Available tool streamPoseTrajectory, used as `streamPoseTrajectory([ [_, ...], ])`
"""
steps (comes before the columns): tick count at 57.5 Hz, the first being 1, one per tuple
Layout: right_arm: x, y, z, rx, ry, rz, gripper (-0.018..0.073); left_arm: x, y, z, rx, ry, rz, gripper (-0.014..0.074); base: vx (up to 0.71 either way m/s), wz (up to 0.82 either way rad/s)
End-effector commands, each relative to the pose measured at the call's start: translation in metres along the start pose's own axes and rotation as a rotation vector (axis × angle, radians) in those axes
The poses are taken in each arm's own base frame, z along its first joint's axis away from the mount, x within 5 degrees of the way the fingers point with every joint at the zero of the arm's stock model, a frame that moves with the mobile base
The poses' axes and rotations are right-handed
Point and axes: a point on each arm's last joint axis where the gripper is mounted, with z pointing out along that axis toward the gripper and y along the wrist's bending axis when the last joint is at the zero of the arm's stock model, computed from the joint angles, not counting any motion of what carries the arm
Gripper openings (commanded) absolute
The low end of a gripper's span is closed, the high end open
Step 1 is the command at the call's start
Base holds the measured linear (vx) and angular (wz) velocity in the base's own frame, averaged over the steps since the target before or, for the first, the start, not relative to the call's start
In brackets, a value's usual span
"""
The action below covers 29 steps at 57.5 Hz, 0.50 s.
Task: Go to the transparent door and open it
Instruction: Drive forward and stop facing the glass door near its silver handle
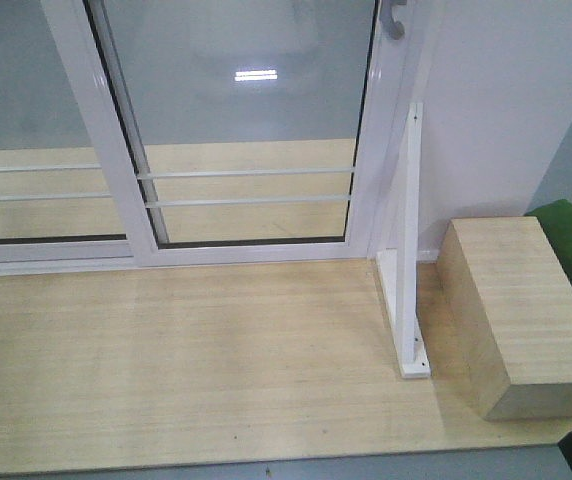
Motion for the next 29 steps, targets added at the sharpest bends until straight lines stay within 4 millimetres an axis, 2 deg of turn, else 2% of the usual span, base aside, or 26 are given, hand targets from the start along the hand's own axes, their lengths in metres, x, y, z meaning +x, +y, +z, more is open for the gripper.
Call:
streamPoseTrajectory([
  [1, -0.0036, 0.0000, -0.0005, -0.002, -0.084, -0.008, 0.0013, 0.0001, 0.0004, 0.0018, 0.002, -0.068, -0.004, 0.0004, 0.47, 0.09],
  [29, -0.0036, 0.0000, -0.0005, -0.002, -0.084, -0.008, 0.0013, 0.0001, 0.0004, 0.0018, 0.002, -0.068, -0.004, 0.0004, 0.44, 0.03],
])
